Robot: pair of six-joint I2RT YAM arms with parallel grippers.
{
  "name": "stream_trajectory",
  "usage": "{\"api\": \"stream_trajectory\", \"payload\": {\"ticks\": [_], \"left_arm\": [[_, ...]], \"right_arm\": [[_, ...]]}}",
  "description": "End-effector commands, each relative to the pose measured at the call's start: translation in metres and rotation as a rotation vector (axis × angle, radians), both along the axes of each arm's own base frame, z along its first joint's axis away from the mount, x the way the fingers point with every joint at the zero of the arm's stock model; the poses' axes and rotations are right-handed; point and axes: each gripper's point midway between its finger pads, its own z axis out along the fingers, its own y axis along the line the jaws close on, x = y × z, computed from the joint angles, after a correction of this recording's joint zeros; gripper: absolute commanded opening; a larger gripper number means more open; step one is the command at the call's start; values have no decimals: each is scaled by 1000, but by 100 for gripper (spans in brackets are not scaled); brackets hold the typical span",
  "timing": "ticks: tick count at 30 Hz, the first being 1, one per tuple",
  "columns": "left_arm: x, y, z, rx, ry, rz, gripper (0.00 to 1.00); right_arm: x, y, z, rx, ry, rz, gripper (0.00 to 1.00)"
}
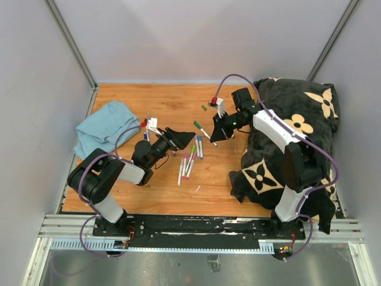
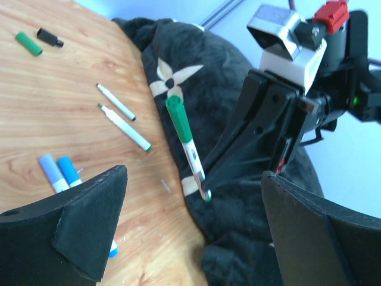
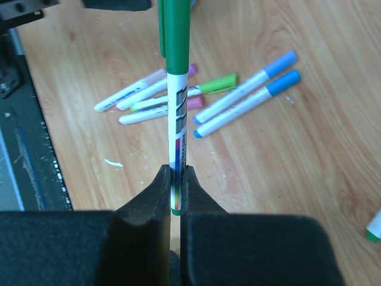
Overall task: Open the pen caps
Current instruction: Pick up the pen from the center of the board, then open the pen cap from the pen.
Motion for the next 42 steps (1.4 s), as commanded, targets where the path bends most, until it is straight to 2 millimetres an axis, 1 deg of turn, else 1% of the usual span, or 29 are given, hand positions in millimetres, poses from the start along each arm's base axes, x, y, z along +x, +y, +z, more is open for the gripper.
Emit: {"api": "stream_trajectory", "payload": {"ticks": [1, 3, 6, 9, 14, 16, 18, 21, 22, 23, 25, 26, 28, 29, 31, 32, 35, 42], "left_arm": [[16, 2, 35, -106, -72, 63, 98], [22, 2, 38, -119, -67, 78, 96], [28, -2, 40, -145, -49, 73, 91], [31, -7, 40, -161, -31, 54, 78], [30, -10, 42, -171, -20, 36, 63], [29, -11, 41, -166, -11, 31, 52], [26, -12, 41, -165, -7, 13, 35], [20, -14, 39, -171, 3, -11, 14], [18, -14, 39, -172, 5, -18, 7], [17, -14, 39, -172, 5, -22, 2], [12, -14, 39, -172, 3, -34, 0], [10, -13, 40, -174, -3, -40, 0], [1, -14, 45, -188, -25, -69, 0], [-3, -14, 49, -197, -43, -87, 0], [-14, -17, 55, -209, -72, -122, 0], [-18, -18, 58, -213, -86, -133, 0], [-26, -20, 64, -210, -109, -145, 0], [-26, -18, 65, -216, -114, -133, 0]], "right_arm": [[-21, 16, 32, 154, 9, 87, 1], [-27, 21, 35, 166, 7, 110, 1], [-33, 27, 38, 175, -1, 138, 1], [-37, 31, 38, 169, -8, 152, 1], [-37, 33, 32, 125, -32, 151, 1], [-37, 35, 29, 105, -44, 151, 1], [-37, 36, 28, 89, -54, 152, 1], [-38, 38, 25, 72, -67, 158, 1], [-38, 37, 25, 69, -67, 157, 1], [-38, 38, 25, 69, -70, 159, 1], [-41, 38, 26, 75, -67, 174, 2], [-43, 38, 27, 82, -64, 185, 7], [-47, 40, 29, 101, -56, 203, 28], [-49, 41, 30, 113, -50, 212, 35], [-54, 44, 30, 133, -29, 229, 44], [-56, 46, 30, 140, -22, 238, 46], [-64, 52, 30, 149, -13, 271, 48], [-74, 63, 30, 144, -1, 296, 47]]}}
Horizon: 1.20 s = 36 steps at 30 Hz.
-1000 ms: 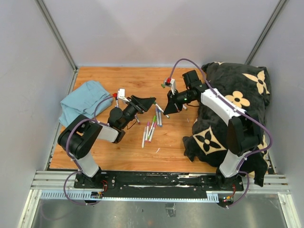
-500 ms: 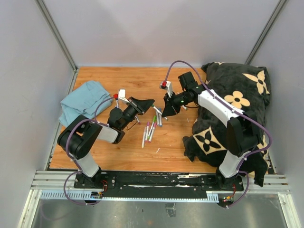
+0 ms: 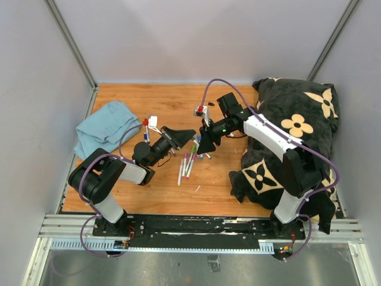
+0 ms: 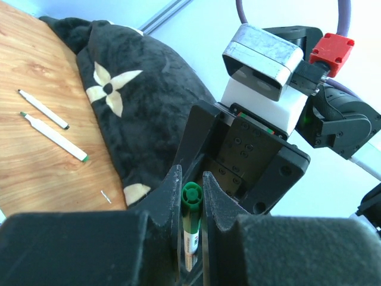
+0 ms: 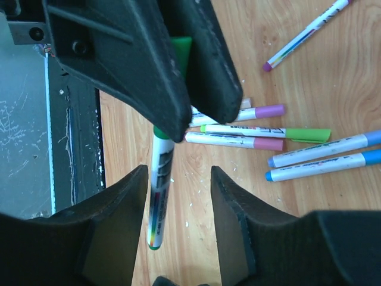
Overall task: Open the pen caps
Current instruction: Open the pen cap from the pen, then place the pen at the center of the board.
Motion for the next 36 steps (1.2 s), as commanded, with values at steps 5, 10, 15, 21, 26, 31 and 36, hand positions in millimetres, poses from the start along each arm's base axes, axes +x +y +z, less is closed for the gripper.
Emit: {"api": "stream_trajectory", "payload": {"ticks": [5, 10, 15, 21, 26, 31, 36], "left_arm": [[-5, 5, 23, -27, -105, 30, 0], [27, 43, 51, -62, -184, 199, 0], [65, 107, 84, -152, -200, 348, 0], [75, 137, 106, -120, -235, 419, 0], [63, 128, 72, -13, -150, 365, 0], [39, 118, 40, 66, -103, 282, 0], [16, 113, 29, 112, -108, 221, 0]], "right_arm": [[-16, 12, 3, 1, 4, 46, 15], [-21, 13, -2, 3, 47, 67, 1], [-23, 13, -10, 2, 82, 83, 1], [-3, 4, -27, -102, 37, -8, 1], [69, -52, -73, -420, -140, -319, 2], [113, -100, -101, -654, -221, -508, 4], [138, -125, -121, -748, -223, -585, 4]]}}
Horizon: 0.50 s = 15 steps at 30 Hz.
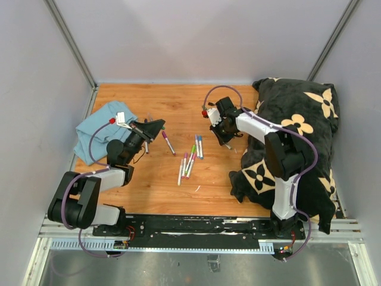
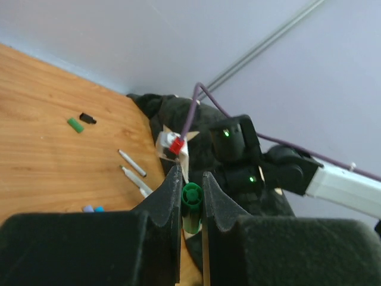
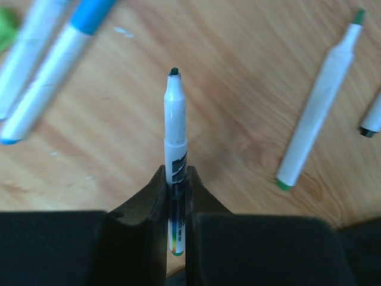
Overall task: Open the pen caps
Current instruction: Place the pen at the center of the board.
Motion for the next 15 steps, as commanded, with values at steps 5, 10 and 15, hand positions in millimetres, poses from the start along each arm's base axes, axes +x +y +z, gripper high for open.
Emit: {"api": "stream_trajectory", "payload": {"ticks": [5, 10, 15], "left_arm": [[-37, -4, -7, 108, -35, -61, 0], [-47, 1, -11, 126, -35, -41, 0], [-54, 1, -20, 127, -16, -49, 0]], "right_arm": [[54, -42, -9, -185, -110, -163, 4], [63, -47, -17, -224, -114, -180, 4], [62, -50, -22, -239, -107, -169, 23]]}}
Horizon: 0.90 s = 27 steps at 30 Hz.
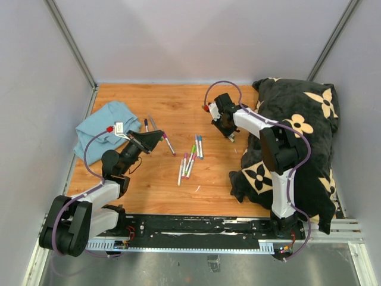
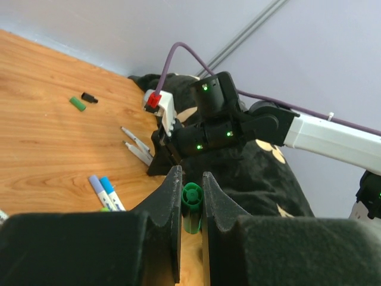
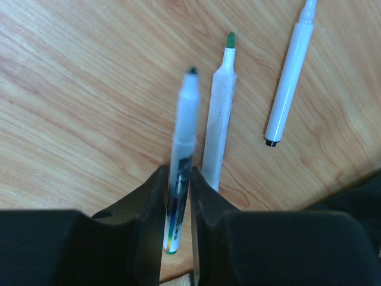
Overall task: Open the pen caps
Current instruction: Place the pen at the center of the board.
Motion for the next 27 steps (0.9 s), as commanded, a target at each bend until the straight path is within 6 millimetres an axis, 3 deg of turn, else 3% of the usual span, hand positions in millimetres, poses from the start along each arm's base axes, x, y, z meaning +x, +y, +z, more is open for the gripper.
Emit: {"api": "stream_trajectory", "payload": {"ticks": [1, 7, 16, 21, 27], "left_arm": [[-5, 0, -11, 26, 11, -5, 0], [-9, -3, -18, 28, 29, -18, 0], [-6, -28, -31, 33, 79, -29, 0], [14, -46, -45, 38, 161, -31, 0], [67, -78, -97, 140, 458, 35, 0]], "right_arm": [[3, -10, -5, -35, 4, -22, 25], [-3, -7, 0, -8, 15, -8, 29], [-10, -1, 30, 53, -24, 23, 32], [-16, 2, 66, 108, -88, 56, 38], [-31, 12, 98, 201, -124, 121, 45]]}}
